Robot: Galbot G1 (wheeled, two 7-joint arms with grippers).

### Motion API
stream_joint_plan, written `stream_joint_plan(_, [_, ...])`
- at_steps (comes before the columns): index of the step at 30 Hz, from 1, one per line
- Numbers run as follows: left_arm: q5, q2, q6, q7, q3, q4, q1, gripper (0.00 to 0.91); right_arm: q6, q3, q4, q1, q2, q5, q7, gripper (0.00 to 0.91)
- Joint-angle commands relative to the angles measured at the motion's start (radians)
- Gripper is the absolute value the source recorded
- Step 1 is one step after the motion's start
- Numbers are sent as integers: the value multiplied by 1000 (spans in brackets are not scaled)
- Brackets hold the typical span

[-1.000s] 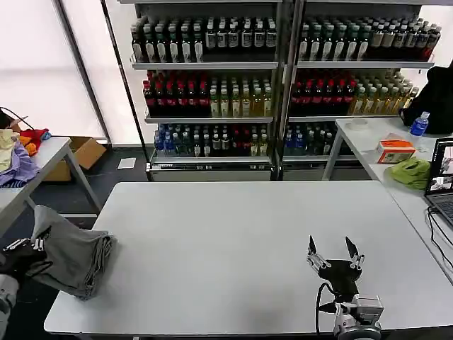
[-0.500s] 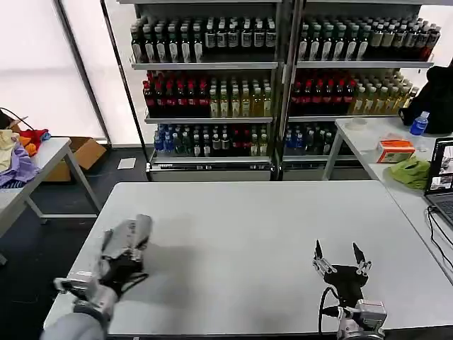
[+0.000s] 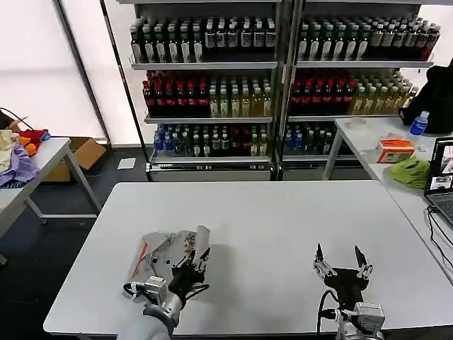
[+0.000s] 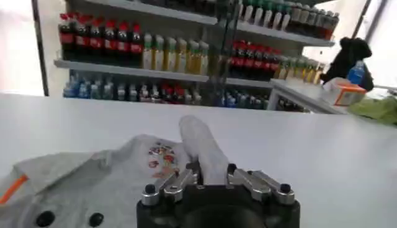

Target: Fold and organize the clothes.

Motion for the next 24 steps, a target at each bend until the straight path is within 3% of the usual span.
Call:
stream_joint_plan(1, [-219,-59,-100,16,93,-24,-40,907,-85,-38,-23,40,-4,27,-15,907])
stream_joint_plan(5, [-227,-59,-105,-29,61,-25,-62,907,-122,-67,-48,84,-22,100,-10,907])
stream_joint_plan(10, [-145,22,-68,-43,-86,-30,-59,907,-192,-154,-91,196,-54,392,10,907])
stream_joint_plan(16, [-148,100,-54,-52,-263,-66,-12,907,-220,-270,-144,364,-64,581,67,907])
stream_joint_plan(21, [-133,100,-55,-61,-334,-119,50,907,-221,-328,-186,426,-58,606,87,907])
stream_joint_plan(24, [-105,97,-61,-58,-376,-138,90,907,-223,-380,-226,443,-49,574,108,907])
